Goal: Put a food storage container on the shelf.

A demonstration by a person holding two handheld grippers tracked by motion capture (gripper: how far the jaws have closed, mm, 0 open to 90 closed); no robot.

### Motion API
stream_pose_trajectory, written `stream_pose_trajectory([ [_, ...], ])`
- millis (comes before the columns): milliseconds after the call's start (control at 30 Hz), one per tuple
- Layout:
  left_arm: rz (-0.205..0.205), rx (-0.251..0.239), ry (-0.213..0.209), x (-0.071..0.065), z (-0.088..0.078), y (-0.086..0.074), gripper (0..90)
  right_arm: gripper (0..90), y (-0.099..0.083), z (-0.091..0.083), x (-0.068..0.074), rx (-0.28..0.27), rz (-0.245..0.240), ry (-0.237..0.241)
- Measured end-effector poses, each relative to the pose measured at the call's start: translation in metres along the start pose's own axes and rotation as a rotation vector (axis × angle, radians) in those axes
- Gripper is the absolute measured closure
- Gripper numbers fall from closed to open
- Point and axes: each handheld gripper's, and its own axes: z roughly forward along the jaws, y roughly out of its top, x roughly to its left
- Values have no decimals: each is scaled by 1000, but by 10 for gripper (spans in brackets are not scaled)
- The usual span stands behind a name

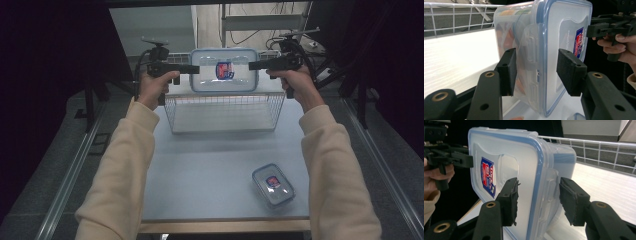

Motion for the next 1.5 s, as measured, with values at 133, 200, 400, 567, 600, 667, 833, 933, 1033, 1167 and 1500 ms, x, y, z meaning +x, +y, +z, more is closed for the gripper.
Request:
stream_pose_trajectory([
  [133, -36, -8, -9, 5, 6, 2, 512, 496, 5, 2, -7, -2, 27, -6],
  [200, -48, -14, -8, 6, 7, 3, 508, 494, 7, 4, -10, -7, 51, -2],
  [400, -115, -34, -19, 15, 11, 6, 504, 482, 13, 11, -16, 6, 100, -6],
  [567, -176, -56, -13, 25, 16, 7, 482, 467, 13, 19, -22, -15, 175, -9],
  [600, -170, -48, 2, 26, 18, 7, 471, 456, 12, 20, -23, -11, 181, -21],
  [667, -166, -29, 9, 27, 23, 6, 471, 428, 11, 23, -23, -1, 179, -73],
  [833, -186, -48, 1, 30, 25, 1, 428, 423, 7, 23, -25, -32, 207, -95],
  [933, -178, -52, 8, 27, 23, -1, 418, 396, 6, 19, -20, -57, 196, -115],
  [1033, -157, -63, 17, 23, 11, -6, 404, 435, 2, 4, -9, -102, 124, -154],
  [1167, -127, -58, 31, 17, 1, -13, 399, 528, -6, -10, -1, -103, 71, -182],
  [1500, -55, -41, 20, -7, -14, -44, 369, 881, -52, -18, 13, -2, -12, -154],
])
